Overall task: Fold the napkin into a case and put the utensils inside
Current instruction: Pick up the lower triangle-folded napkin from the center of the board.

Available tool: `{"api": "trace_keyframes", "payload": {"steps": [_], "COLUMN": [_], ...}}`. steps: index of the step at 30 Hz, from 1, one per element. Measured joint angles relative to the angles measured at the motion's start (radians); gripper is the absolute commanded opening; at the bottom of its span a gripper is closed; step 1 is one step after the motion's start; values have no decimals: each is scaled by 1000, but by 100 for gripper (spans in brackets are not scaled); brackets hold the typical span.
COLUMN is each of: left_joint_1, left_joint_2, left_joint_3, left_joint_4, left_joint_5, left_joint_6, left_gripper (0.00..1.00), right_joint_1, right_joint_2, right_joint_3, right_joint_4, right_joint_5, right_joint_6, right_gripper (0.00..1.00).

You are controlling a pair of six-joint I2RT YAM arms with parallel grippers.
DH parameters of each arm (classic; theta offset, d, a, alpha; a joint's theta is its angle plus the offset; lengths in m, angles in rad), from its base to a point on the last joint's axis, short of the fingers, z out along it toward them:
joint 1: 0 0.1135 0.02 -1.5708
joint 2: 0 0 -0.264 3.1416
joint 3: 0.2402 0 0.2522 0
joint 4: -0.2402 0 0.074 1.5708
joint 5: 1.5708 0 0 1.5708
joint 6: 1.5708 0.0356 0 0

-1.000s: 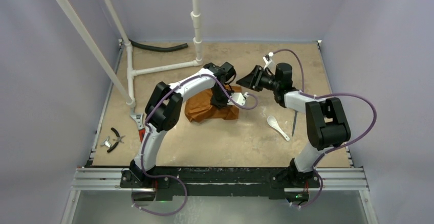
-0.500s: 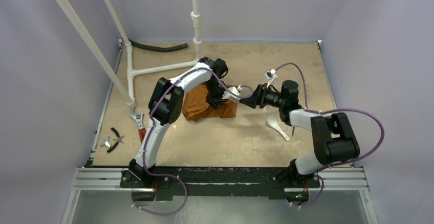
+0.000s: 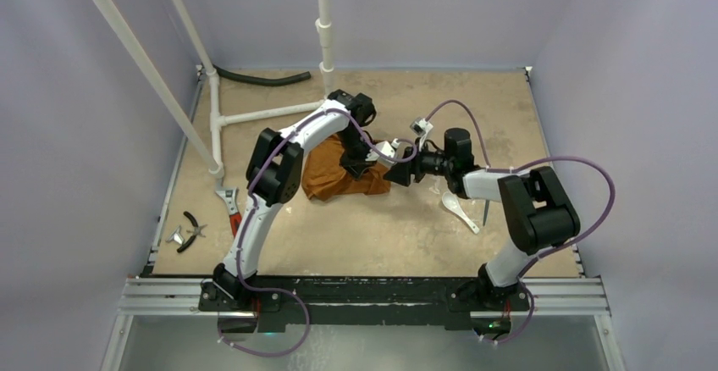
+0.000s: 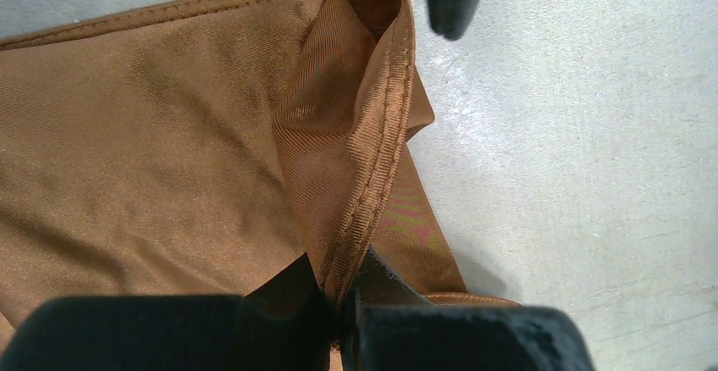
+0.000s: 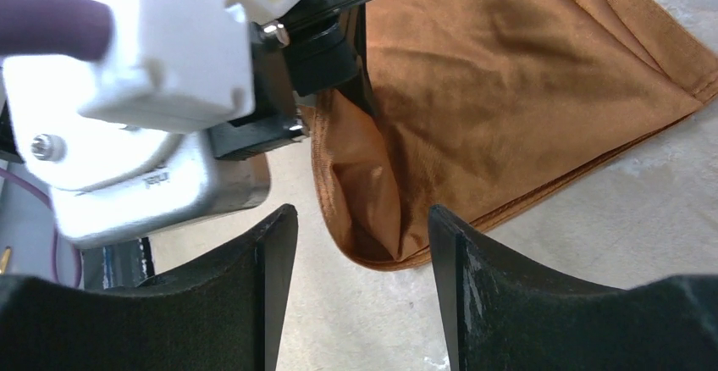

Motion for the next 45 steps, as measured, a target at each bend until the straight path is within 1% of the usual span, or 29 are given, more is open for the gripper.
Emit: {"api": "trace_keyframes", "payload": {"steps": [5, 8, 10, 12, 13, 15, 17, 22, 25, 32, 35, 40, 45], "left_joint_1": [4, 11, 17, 23, 26, 31, 34, 37, 37, 40, 40, 41, 45], "left_joint_2": [2, 3, 5, 8, 11, 16, 17, 18, 21, 26, 28, 28, 28], "left_joint_3": [0, 0, 0, 0, 0, 0, -1, -2, -2, -7, -8, -12, -20], "left_joint_4": [-9, -14, -21, -26, -31, -39, -46, -56, -66, -76, -76, -78, -84], "left_joint_5": [5, 17, 27, 34, 40, 48, 53, 63, 66, 70, 70, 69, 63], "left_joint_6": [16, 30, 37, 47, 51, 58, 60, 82, 94, 127, 135, 156, 170], "left_gripper": [0, 0, 0, 0, 0, 0, 0, 0, 0, 0, 0, 0, 0], "right_joint_1": [0, 0, 0, 0, 0, 0, 1, 32, 57, 78, 87, 124, 145], "right_joint_2": [63, 75, 84, 94, 98, 99, 97, 97, 97, 106, 145, 216, 260], "right_joint_3": [-7, -54, -78, -90, -100, -132, -165, -172, -150, -69, -42, -40, -40], "right_joint_4": [117, 221, 266, 296, 314, 368, 413, 429, 418, 397, 408, 416, 475], "right_joint_5": [-19, -21, -21, -15, -14, -10, -9, 7, 12, 16, 8, 0, -3], "right_joint_6": [32, 68, 84, 90, 95, 109, 117, 92, 52, -40, -53, -53, -32], "right_gripper": [64, 66, 72, 83, 87, 91, 94, 93, 91, 91, 90, 90, 87]}}
